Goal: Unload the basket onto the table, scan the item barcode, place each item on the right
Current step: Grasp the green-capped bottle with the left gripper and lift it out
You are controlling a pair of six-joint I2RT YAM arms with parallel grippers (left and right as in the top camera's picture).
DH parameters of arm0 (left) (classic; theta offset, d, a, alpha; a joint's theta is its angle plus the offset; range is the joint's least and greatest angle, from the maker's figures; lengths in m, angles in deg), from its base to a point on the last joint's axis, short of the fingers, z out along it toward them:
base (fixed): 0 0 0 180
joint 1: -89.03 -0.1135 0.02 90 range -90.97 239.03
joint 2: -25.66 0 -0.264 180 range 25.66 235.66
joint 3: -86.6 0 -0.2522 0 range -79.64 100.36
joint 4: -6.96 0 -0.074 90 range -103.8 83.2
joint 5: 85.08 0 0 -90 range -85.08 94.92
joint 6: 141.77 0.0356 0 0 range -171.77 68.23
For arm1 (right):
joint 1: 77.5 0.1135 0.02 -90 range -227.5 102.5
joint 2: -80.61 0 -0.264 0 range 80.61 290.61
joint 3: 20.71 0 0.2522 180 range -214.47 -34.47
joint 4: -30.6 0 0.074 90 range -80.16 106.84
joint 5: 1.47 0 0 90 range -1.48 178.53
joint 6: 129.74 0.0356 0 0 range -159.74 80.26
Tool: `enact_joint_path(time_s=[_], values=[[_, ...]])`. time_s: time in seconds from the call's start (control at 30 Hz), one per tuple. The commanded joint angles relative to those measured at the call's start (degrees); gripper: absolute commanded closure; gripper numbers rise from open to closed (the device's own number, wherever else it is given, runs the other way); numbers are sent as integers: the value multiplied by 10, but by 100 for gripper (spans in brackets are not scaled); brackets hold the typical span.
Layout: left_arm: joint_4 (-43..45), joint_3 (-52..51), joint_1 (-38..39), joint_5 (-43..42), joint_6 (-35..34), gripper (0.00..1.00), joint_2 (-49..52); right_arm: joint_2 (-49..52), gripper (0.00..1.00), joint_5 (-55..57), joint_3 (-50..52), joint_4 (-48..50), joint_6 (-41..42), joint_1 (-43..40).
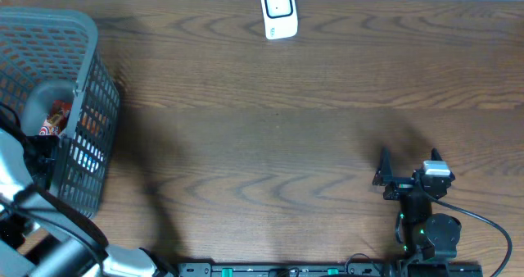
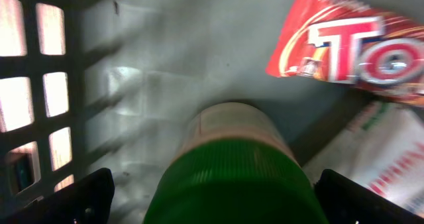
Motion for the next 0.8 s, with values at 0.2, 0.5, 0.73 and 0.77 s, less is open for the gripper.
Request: enact_joint_path(time_s=[0.2, 0.5, 0.73, 0.77], values=[[9, -5, 0, 5, -3, 2, 61, -1, 1, 3, 1, -2, 7, 7], [8, -5, 0, -21, -2, 18, 70, -1, 1, 3, 1, -2, 7, 7], [3, -5, 0, -45, 0, 31, 68, -1, 1, 3, 1, -2, 7, 7], [3, -5, 0, -45, 0, 32, 67, -1, 1, 3, 1, -2, 7, 7]])
